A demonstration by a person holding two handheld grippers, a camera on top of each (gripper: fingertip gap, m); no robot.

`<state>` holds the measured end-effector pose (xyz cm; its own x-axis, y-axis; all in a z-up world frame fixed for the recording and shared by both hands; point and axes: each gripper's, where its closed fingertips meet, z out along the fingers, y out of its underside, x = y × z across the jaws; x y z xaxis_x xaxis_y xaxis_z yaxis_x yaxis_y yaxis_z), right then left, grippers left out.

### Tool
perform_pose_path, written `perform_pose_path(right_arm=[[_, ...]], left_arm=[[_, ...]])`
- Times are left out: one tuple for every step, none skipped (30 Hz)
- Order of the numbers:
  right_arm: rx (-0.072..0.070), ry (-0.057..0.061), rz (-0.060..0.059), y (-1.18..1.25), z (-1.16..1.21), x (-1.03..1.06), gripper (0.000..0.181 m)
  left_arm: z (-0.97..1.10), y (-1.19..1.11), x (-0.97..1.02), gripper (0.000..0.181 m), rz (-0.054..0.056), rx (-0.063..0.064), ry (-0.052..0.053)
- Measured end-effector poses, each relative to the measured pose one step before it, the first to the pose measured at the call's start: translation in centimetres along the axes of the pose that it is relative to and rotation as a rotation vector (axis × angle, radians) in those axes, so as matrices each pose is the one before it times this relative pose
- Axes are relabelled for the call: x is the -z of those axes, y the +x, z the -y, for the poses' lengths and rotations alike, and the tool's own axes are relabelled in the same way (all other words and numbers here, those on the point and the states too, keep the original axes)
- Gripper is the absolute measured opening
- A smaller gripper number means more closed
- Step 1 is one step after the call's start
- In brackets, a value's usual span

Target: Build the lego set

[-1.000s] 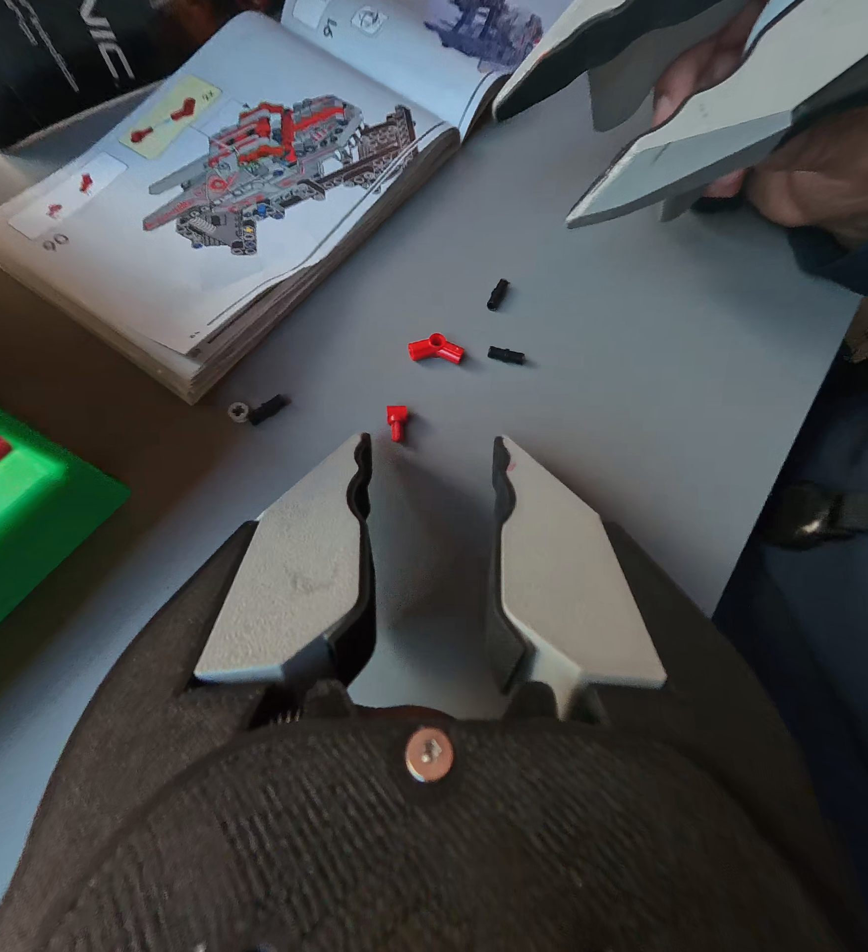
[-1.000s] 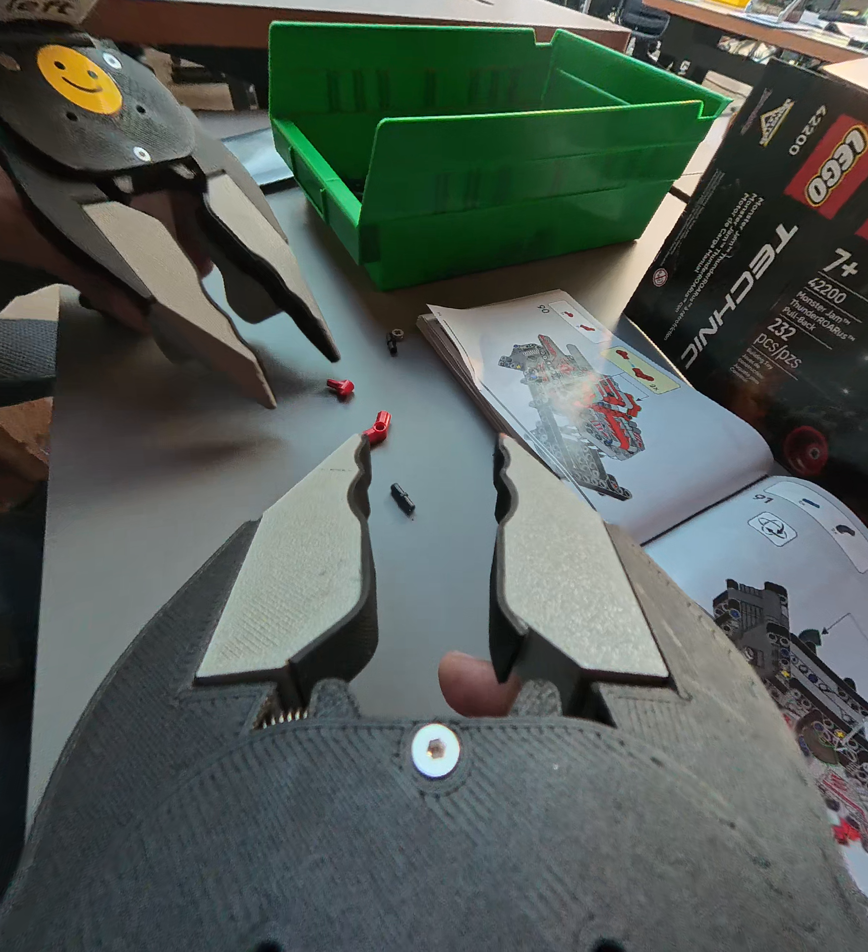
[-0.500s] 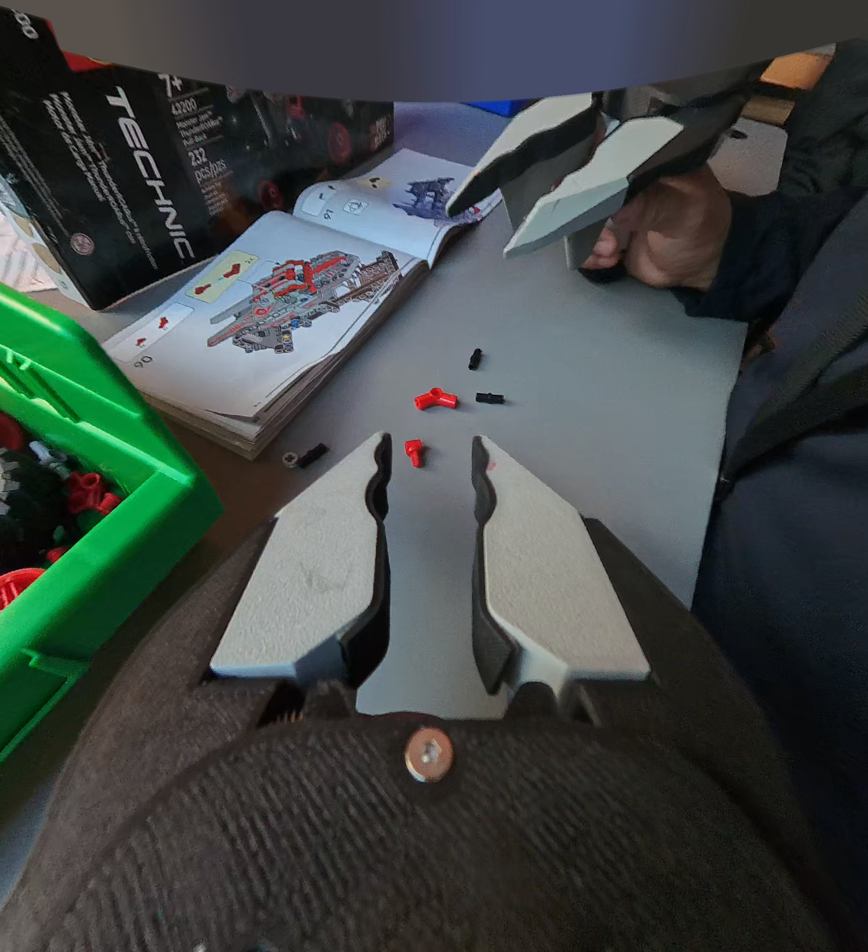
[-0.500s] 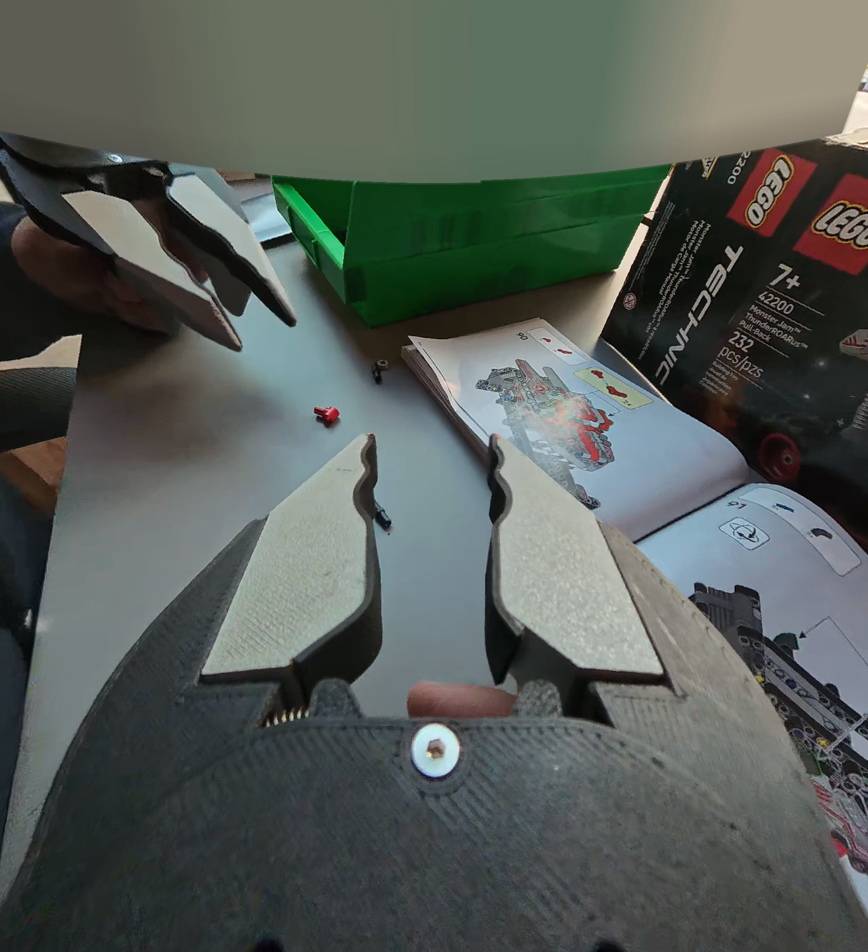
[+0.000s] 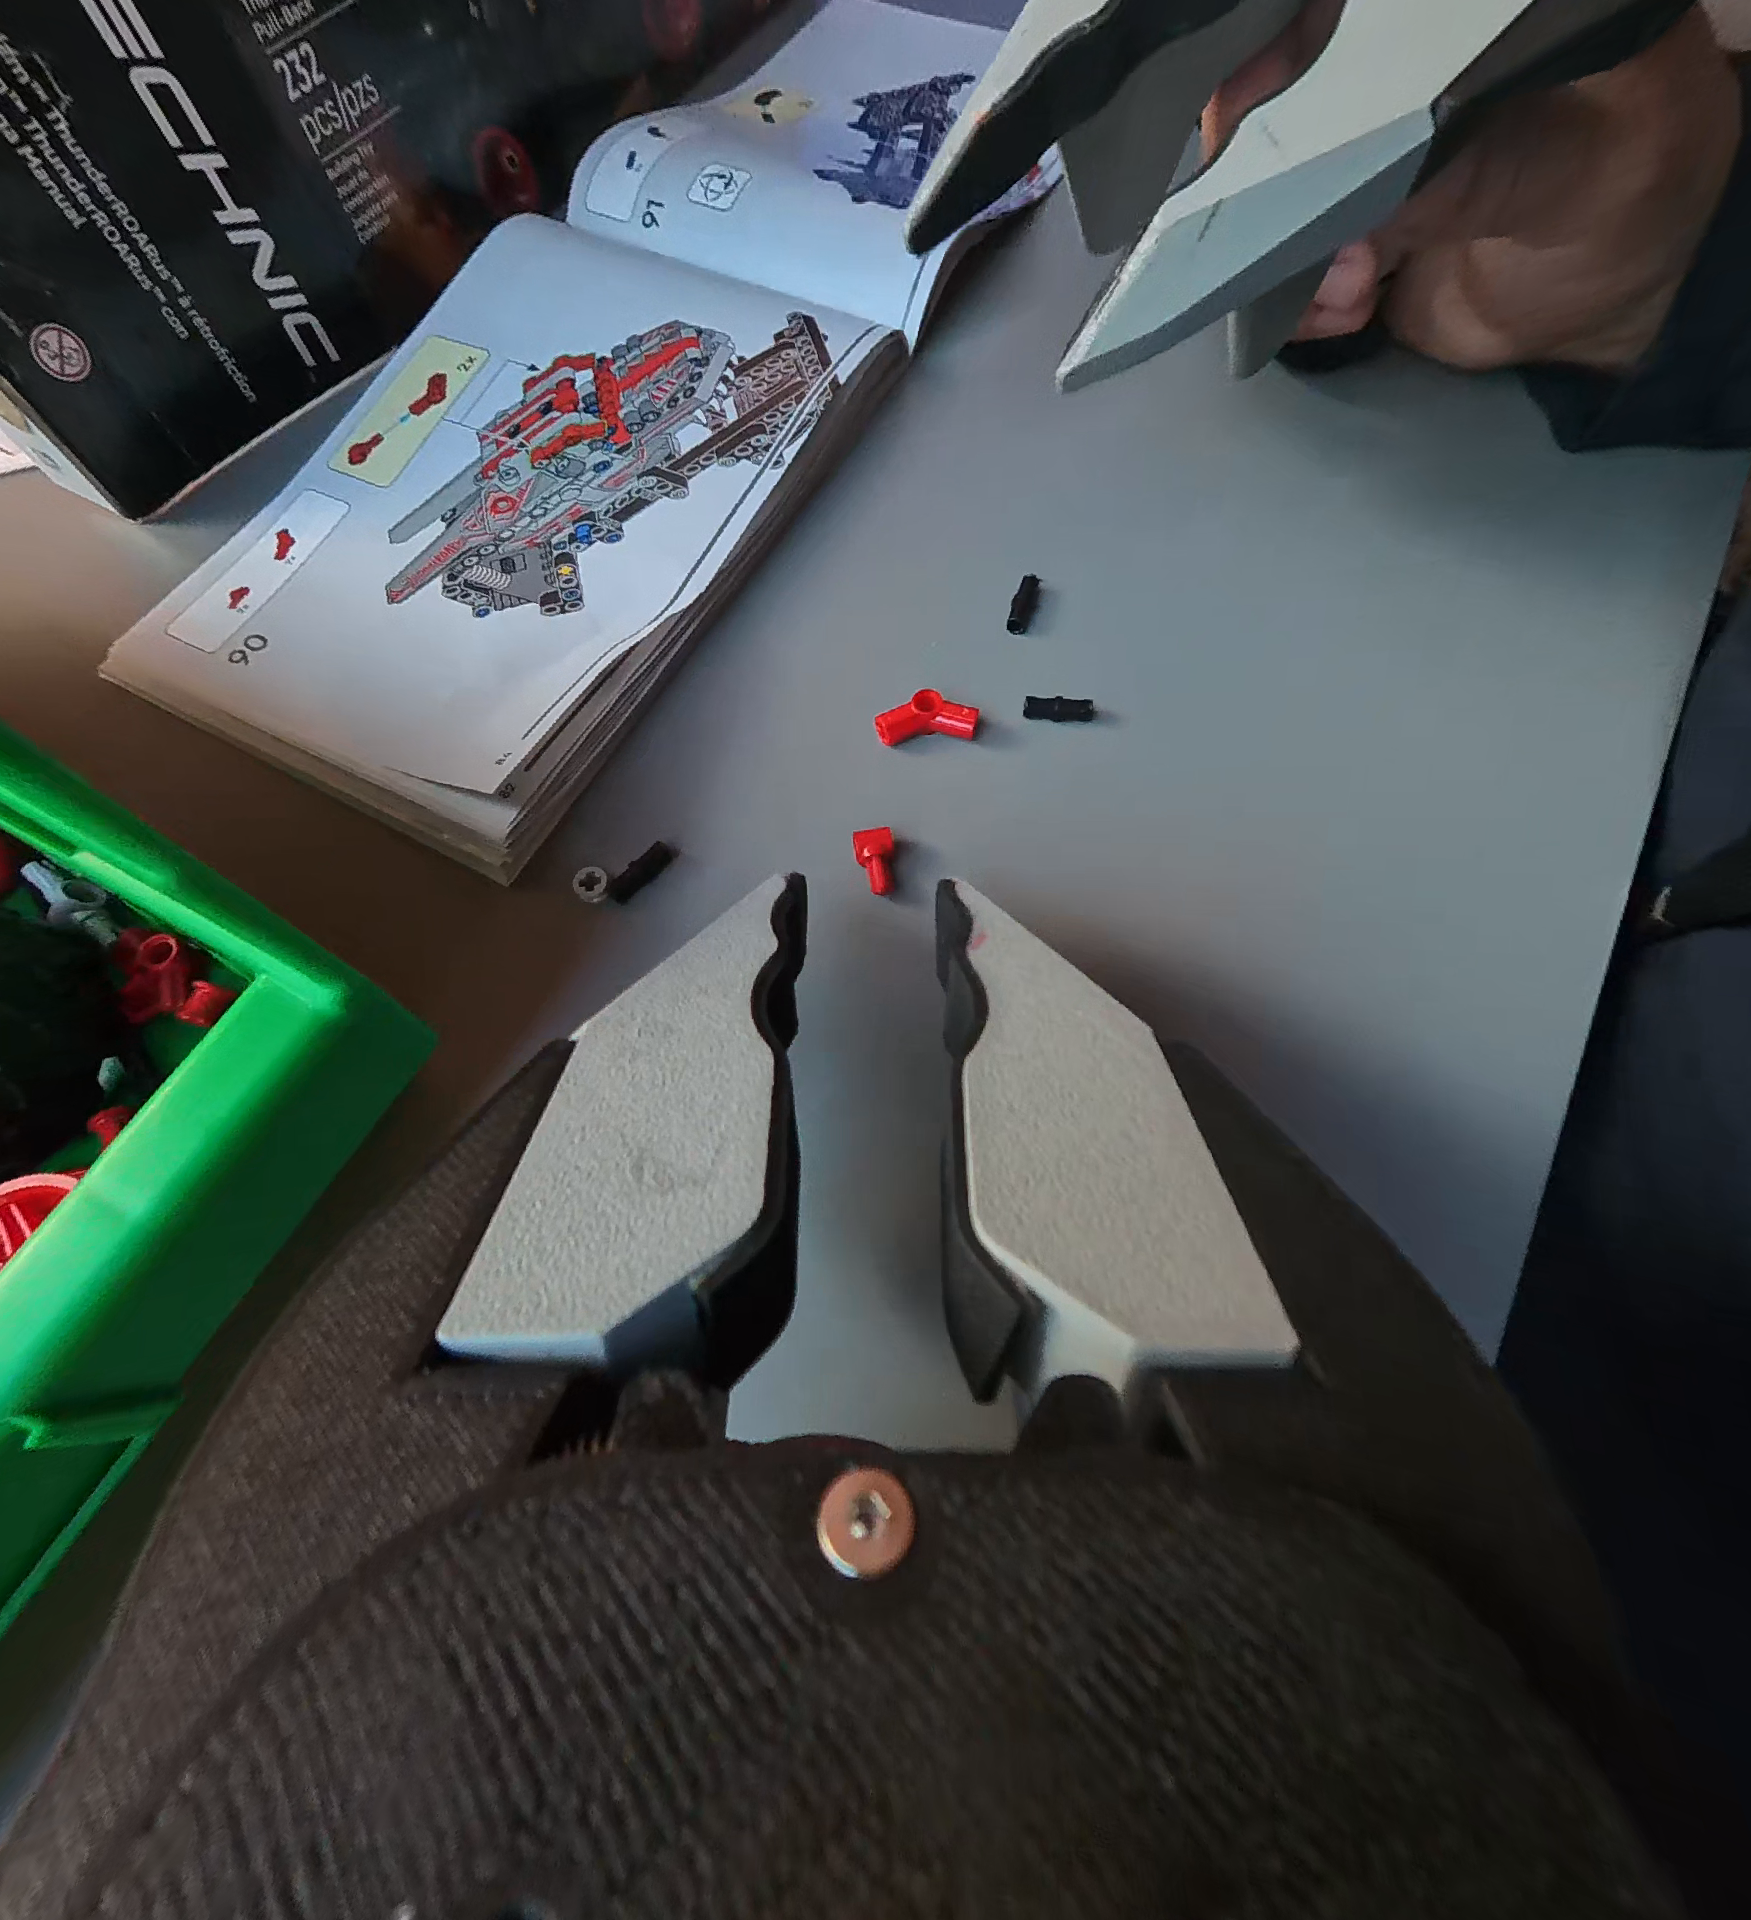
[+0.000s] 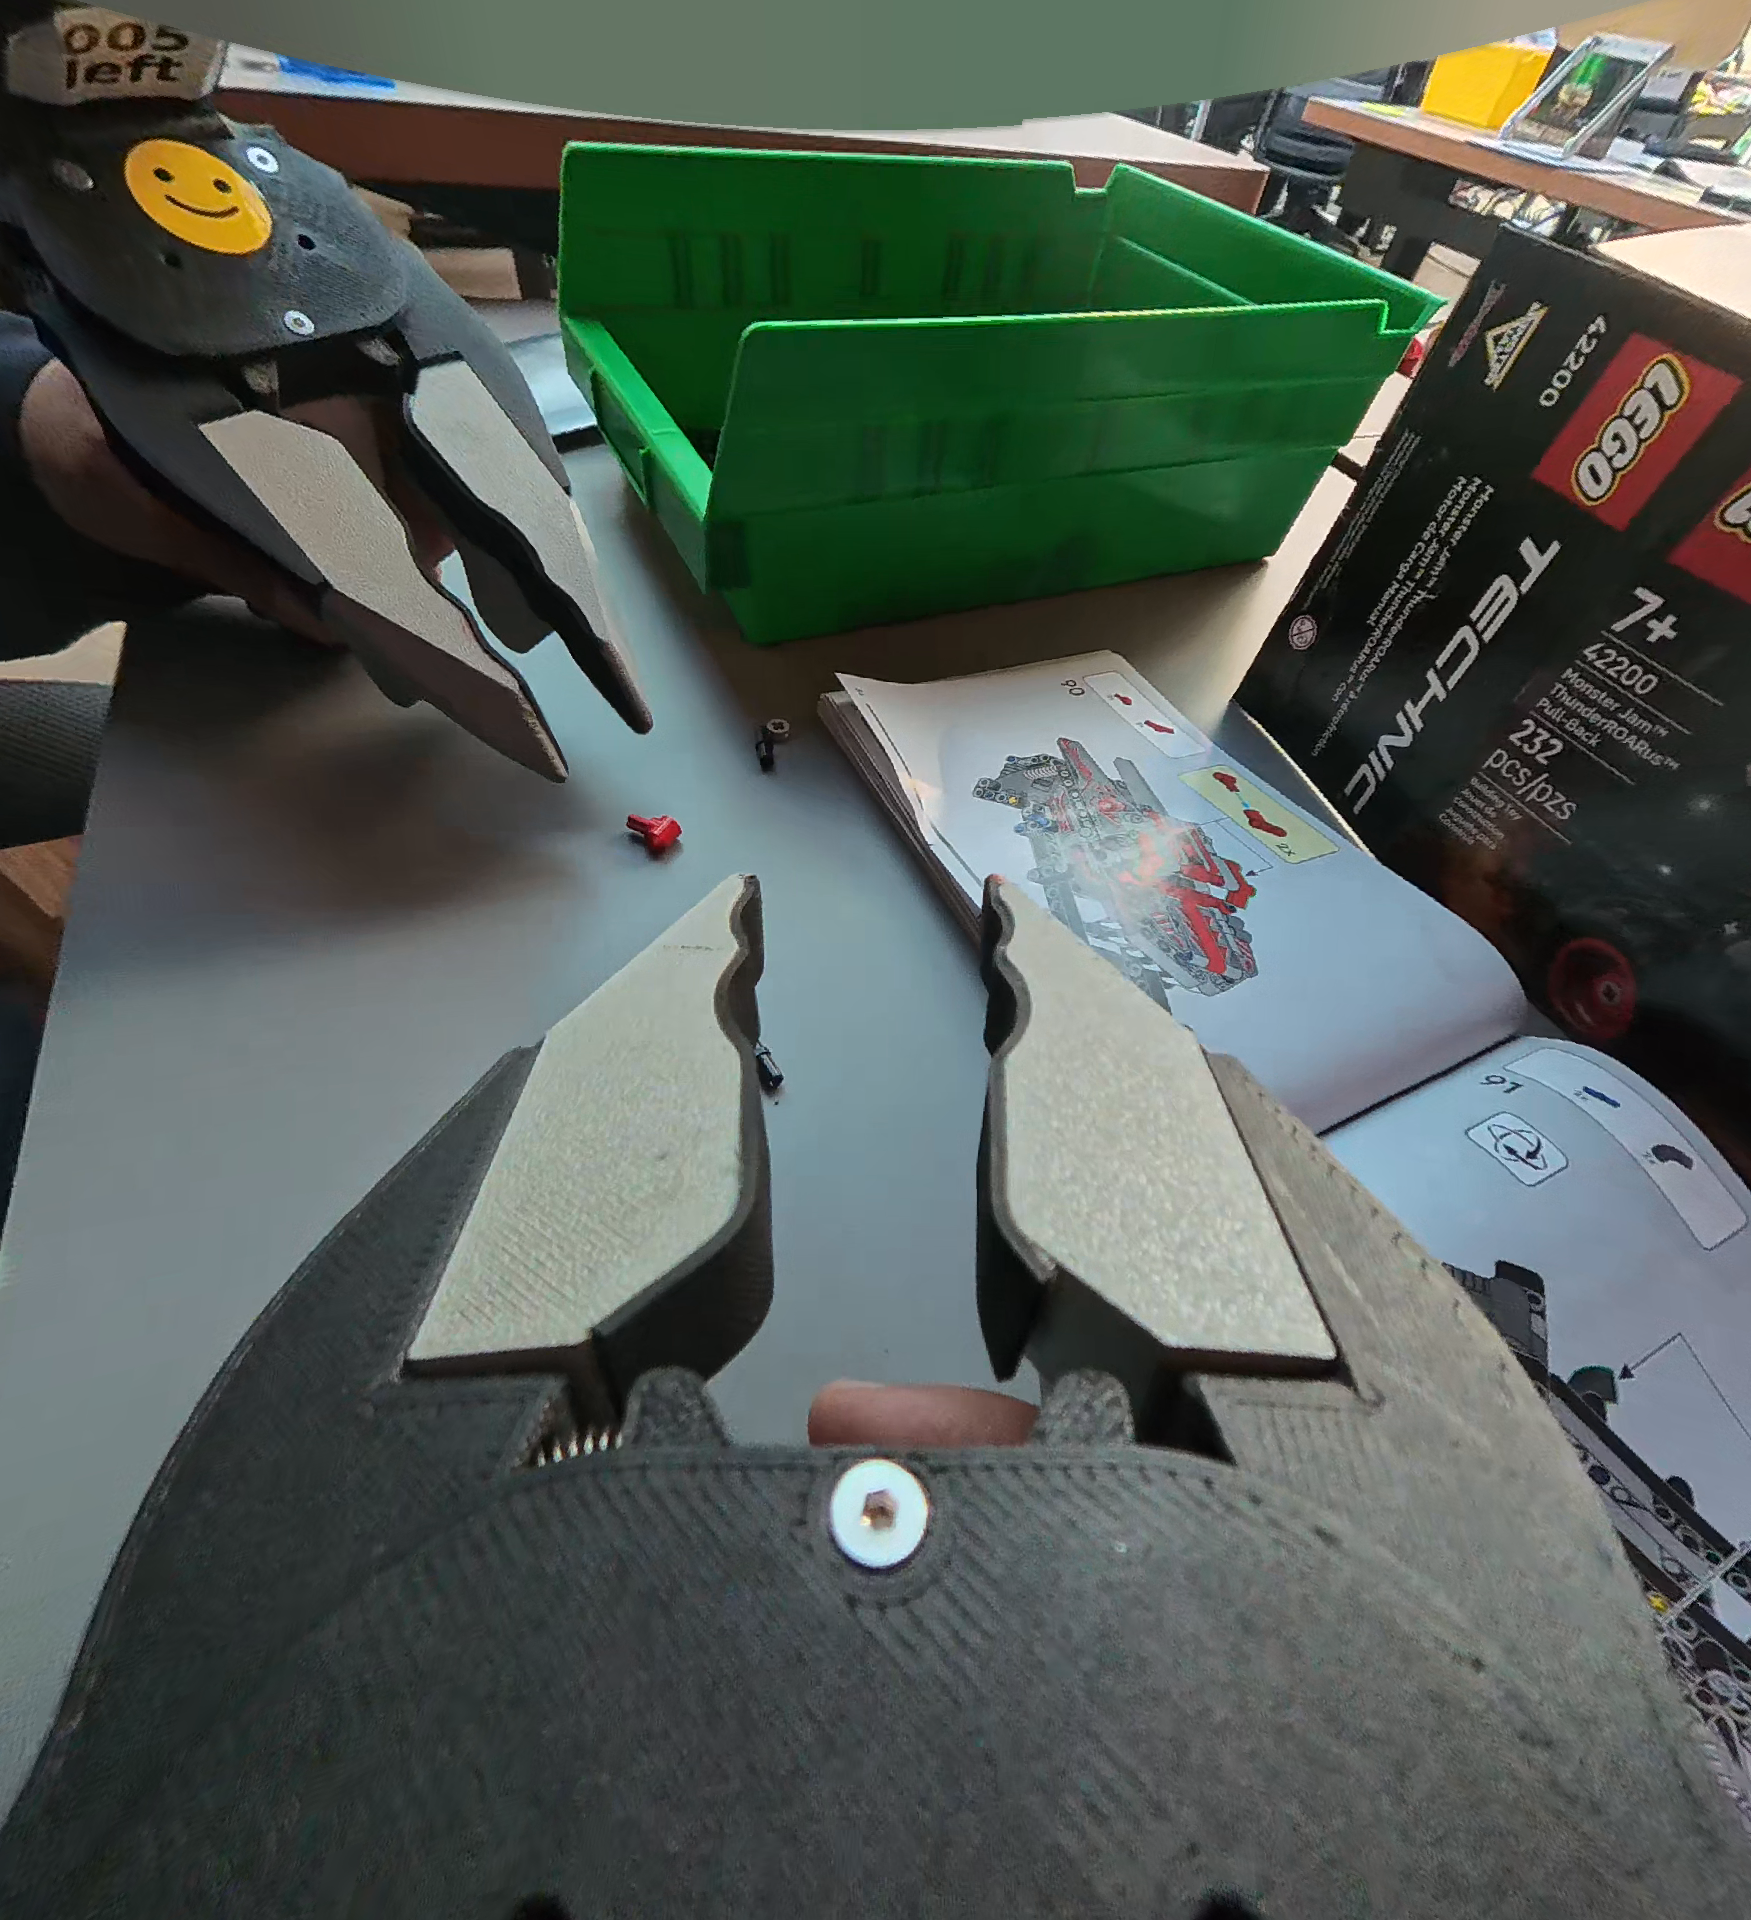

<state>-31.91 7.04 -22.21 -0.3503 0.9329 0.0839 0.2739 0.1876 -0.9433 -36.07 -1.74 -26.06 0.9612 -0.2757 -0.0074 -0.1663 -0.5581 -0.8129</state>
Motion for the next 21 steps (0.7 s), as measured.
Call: perform_pose_path(right_arm=[[-0.0046,0.0038,0.0013,0.034,0.045,0.038,0.039],[-0.0029,0.0046,0.0005,0.019,0.054,0.05,0.039],[-0.0018,0.0029,0.0012,0.008,0.033,0.025,0.039],[-0.0012,0.0011,0.0021,-0.007,0.003,0.023,0.04],[-0.0006,0.0009,0.0008,-0.009,0.018,0.009,0.039],[0.0008,0.0014,-0.0005,0.002,0.012,0.017,0.039],[0.0021,0.0024,-0.0017,-0.004,0.027,0.043,0.04],[0.0012,0.0026,-0.003,-0.005,0.031,0.047,0.039],[-0.0008,0.0019,-0.0022,0.008,0.013,0.065,0.039],[-0.0026,0.0025,-0.0009,0.008,0.02,0.061,0.039],[-0.0038,0.0041,-0.0008,0.033,0.042,0.074,0.039],[-0.0044,0.0048,-0.0015,0.045,0.048,0.082,0.039],[-0.0042,0.0043,-0.0011,0.036,0.046,0.073,0.039],[-0.0037,0.0039,-0.001,0.028,0.034,0.07,0.039],[-0.0028,0.004,-0.0009,0.027,0.048,0.06,0.039],[-0.0022,0.0033,-0.0002,0.015,0.034,0.049,0.039],[-0.0021,0.0023,0.0012,0.006,0.027,0.03,0.039],[-0.0024,0.0016,0.0019,-0.015,0.019,0.032,0.039],[-0.0023,0.0008,0.0019,-0.011,0.0,0.025,0.039],[-0.0021,0.0002,0.0017,-0.014,-0.004,0.017,0.039],[-0.0018,-0.0001,0.0009,-0.014,-0.009,0.025,0.039]], left_arm=[[0.113,-0.018,0.099,0.022,0.0032,-0.0019,0.0094],[0.109,-0.086,0.109,0.022,0.0064,0.0016,0.0096],[0.095,-0.159,0.101,0.022,0.0106,0.0046,0.0087],[0.053,-0.092,0.112,0.023,0.0067,0.0046,0.0074],[-0.044,0.01,0.122,0.024,0.0007,0.0035,0.0014],[-0.107,-0.014,0.19,0.025,0.004,0.0014,-0.0006],[-0.116,-0.119,0.317,0.026,0.0093,-0.0015,0.0035],[-0.061,-0.218,0.483,0.026,0.0115,-0.0037,0.0094],[0.016,-0.404,0.642,0.026,0.0184,0.0003,0.0105],[0.148,-0.512,0.785,0.028,0.0183,0.0042,0.0089],[0.341,-0.606,0.89,0.029,0.0174,0.0044,0.0088],[0.501,-0.699,0.998,0.03,0.0195,-0.0031,0.0084],[0.673,-0.901,1.084,0.032,0.0282,-0.0097,0.0117],[0.739,-1.305,1.112,0.031,0.0438,-0.0128,0.0079],[0.59,-1.65,1.008,0.031,0.0497,-0.0168,-0.0067],[0.26,-1.908,0.759,0.03,0.0469,-0.0103,-0.0315],[-0.013,-1.904,0.437,0.03,0.0316,-0.0022,-0.0532],[-0.01,-1.96,0.209,0.029,0.0346,0.0007,-0.0496],[0.007,-1.823,-0.026,0.028,0.0262,-0.0058,-0.0406],[-0.165,-1.714,-0.258,0.028,0.0226,-0.0007,-0.042],[-0.347,-1.291,-0.487,0.027,0.0037,0.0097,-0.0536]])
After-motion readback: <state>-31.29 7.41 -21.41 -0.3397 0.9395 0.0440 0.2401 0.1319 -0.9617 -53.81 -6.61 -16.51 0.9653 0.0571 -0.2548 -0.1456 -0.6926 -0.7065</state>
